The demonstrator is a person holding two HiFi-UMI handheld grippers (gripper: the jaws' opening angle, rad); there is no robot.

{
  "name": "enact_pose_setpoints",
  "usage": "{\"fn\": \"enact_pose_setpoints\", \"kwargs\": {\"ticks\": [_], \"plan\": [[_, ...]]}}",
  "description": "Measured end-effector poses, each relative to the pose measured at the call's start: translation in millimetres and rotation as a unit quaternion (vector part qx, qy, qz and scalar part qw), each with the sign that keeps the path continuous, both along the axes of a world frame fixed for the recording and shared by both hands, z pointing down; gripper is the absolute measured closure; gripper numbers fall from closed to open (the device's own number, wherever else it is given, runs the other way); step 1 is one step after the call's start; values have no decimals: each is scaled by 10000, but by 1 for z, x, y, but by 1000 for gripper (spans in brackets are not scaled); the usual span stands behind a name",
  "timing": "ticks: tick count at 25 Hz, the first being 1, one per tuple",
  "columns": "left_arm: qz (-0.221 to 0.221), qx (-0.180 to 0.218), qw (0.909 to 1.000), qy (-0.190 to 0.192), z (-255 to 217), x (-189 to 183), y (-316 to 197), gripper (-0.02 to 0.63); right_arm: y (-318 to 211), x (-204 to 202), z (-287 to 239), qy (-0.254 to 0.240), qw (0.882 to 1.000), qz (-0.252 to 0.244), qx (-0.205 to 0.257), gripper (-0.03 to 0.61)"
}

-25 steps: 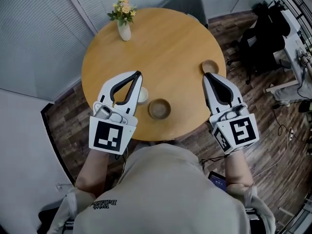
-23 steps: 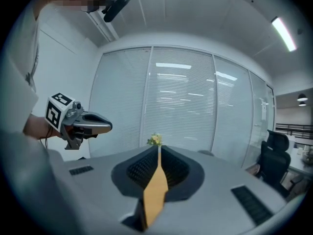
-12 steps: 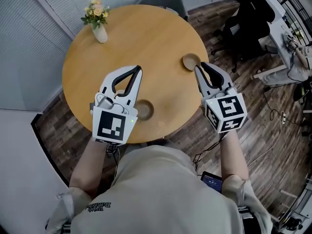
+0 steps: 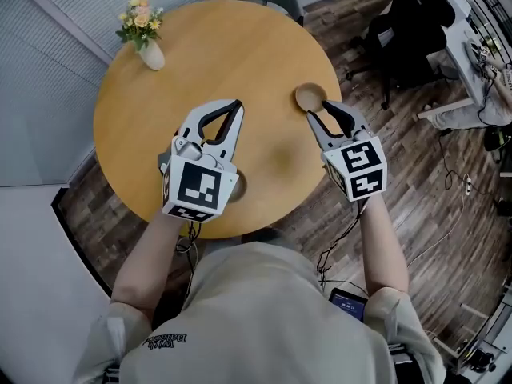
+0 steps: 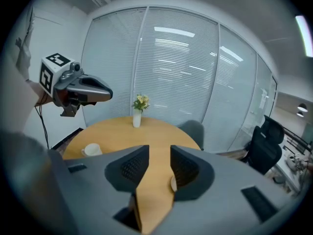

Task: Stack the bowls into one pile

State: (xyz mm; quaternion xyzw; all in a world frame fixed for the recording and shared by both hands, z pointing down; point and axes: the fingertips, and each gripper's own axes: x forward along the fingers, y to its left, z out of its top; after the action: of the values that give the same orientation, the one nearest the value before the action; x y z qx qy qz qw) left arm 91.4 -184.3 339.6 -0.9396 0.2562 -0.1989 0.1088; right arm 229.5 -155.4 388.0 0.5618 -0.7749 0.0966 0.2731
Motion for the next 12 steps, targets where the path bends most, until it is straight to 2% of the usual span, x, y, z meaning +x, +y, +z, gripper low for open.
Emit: {"fn": "enact_pose_setpoints", "kwargs": {"ticks": [5, 12], "plan": [[157, -153, 9995, -213, 26, 23, -9, 592, -16, 16, 40, 35, 9995, 37, -326, 443], [163, -531, 9977, -383, 59, 42, -19, 592, -35, 37, 108, 343, 9945, -55, -990, 443]]}}
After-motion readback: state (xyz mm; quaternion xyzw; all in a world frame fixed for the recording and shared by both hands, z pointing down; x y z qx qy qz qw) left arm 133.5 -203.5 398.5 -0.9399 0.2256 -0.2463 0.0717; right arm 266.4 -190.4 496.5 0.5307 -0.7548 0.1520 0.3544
